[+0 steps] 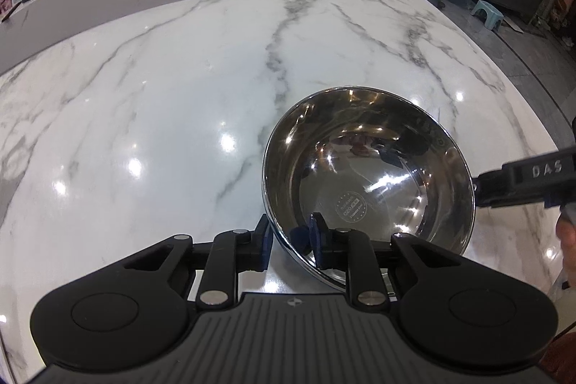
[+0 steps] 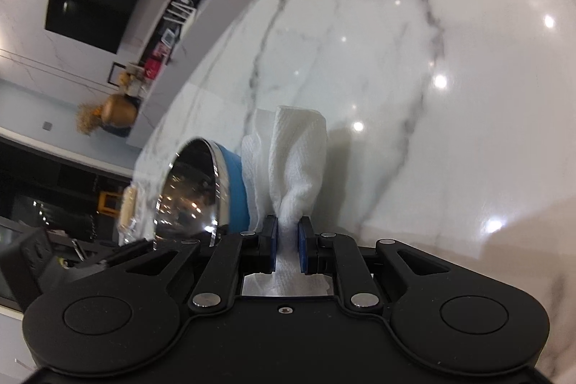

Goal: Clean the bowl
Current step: 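Wipe the outer wall again with the right tool's cloth while the left tool holds the rim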

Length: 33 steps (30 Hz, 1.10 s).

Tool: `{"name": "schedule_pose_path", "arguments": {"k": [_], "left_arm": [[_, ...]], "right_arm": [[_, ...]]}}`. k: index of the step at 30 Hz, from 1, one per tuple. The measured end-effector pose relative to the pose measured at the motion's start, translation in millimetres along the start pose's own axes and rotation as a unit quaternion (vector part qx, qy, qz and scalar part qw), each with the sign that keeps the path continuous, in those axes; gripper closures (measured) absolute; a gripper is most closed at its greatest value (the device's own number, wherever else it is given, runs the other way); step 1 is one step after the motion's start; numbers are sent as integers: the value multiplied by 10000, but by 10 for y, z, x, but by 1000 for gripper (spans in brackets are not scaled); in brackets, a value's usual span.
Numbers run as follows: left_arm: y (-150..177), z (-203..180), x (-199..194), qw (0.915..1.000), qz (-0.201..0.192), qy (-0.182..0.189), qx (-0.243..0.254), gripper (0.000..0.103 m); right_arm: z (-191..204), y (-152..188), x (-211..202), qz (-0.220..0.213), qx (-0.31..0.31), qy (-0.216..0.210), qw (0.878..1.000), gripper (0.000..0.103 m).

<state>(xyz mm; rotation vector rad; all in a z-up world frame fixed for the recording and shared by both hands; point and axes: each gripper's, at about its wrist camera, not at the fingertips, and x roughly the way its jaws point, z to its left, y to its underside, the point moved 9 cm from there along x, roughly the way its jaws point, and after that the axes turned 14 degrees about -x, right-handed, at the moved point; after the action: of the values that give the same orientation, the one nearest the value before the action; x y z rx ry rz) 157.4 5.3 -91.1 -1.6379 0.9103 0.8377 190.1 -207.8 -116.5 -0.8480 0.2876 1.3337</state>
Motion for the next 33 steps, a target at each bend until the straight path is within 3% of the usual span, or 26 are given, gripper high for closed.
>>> {"name": "schedule_pose_path", "arguments": {"k": [5, 12, 15, 24, 30, 33], "left_arm": [[51, 41, 25, 9989, 267, 108, -376, 65], [108, 0, 2, 9988, 382, 155, -271, 65], [101, -4, -9, 9991, 352, 137, -205, 73], [31, 49, -14, 9995, 211, 123, -215, 83], [-48, 110, -25, 9997, 65, -12, -251, 88], [-53, 95, -22, 9997, 34, -53, -216, 87]], "right_arm": [[18, 29, 29, 58, -47, 63, 10000, 91], [49, 47, 59, 101, -104, 82, 9999, 91], [57, 49, 62, 111, -130, 91, 9998, 91], [65, 4, -3, 30, -155, 102, 9998, 91], [101, -163, -227, -482, 70, -496, 9976, 91], [112, -177, -254, -532, 81, -605, 9967, 91]]}}
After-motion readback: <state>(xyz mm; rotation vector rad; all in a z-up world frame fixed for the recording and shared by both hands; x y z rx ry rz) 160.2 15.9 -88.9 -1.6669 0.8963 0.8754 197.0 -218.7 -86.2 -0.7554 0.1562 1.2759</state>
